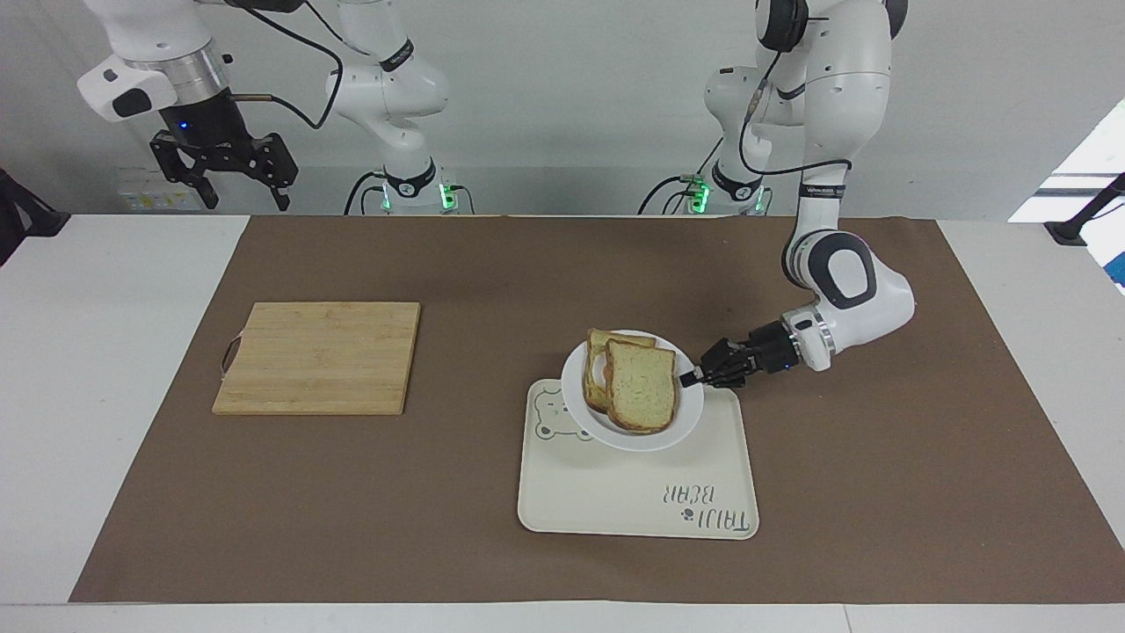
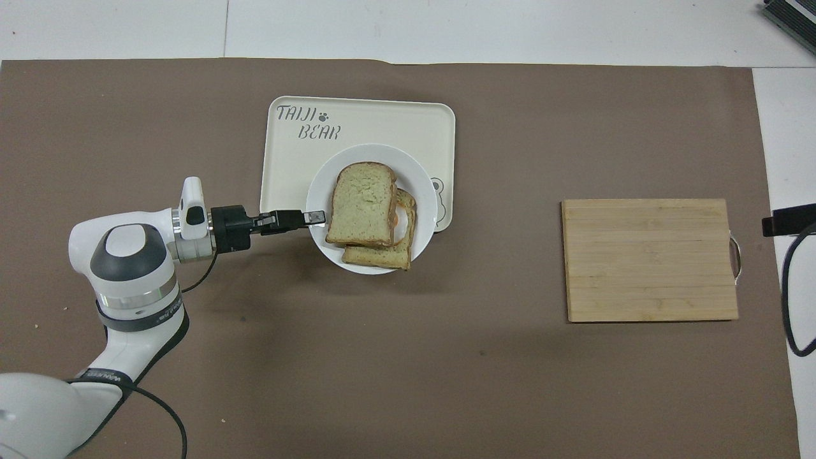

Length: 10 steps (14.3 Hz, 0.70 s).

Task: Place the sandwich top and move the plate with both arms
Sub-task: 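Slide the plate with the left gripper onto the bear tray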

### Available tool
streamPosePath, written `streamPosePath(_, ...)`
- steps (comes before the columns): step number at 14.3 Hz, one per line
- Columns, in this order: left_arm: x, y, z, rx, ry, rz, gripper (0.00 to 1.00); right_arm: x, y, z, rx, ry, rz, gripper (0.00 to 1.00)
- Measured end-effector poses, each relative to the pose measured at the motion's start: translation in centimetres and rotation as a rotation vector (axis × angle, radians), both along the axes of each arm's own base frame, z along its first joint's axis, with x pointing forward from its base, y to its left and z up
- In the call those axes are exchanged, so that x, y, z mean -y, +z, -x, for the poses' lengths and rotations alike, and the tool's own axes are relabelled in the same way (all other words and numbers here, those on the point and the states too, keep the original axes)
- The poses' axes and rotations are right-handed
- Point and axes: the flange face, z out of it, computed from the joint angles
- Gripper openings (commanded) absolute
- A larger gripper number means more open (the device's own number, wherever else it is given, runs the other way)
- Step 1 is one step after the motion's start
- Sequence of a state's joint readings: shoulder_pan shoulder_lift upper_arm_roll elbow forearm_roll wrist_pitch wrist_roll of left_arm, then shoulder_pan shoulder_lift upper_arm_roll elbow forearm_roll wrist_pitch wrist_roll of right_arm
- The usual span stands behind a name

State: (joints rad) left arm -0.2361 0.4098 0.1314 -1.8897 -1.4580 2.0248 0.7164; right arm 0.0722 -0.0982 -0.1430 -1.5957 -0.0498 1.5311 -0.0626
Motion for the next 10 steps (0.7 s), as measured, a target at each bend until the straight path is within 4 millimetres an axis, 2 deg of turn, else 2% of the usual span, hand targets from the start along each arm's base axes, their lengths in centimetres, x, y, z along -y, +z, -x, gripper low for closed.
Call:
streamPosePath(4, -1.3, 0.3, -5.3, -0.016, 0.03, -0.093, 0.0, -0.2, -0.1, 0.1, -0.011, 0.003, -0.001, 1.0)
streamPosePath(7, -0.9, -2.1, -6.6, -0.027, 0.004, -0.164, 0.0, -0.3, -0.1, 0.1, -0.011, 0.004, -0.001, 1.0)
streamPosePath(9, -0.8, -2.9, -6.8, -0.048, -0.019, -0.208, 0.0, -0.3, -0.1, 0.1, -0.011, 0.004, -0.001, 1.0)
streamPosePath(10, -0.6, -2.7, -6.8, -0.058, -0.028, -0.225, 0.08, -0.3, -0.1, 0.1, -0.011, 0.004, -0.001, 1.0)
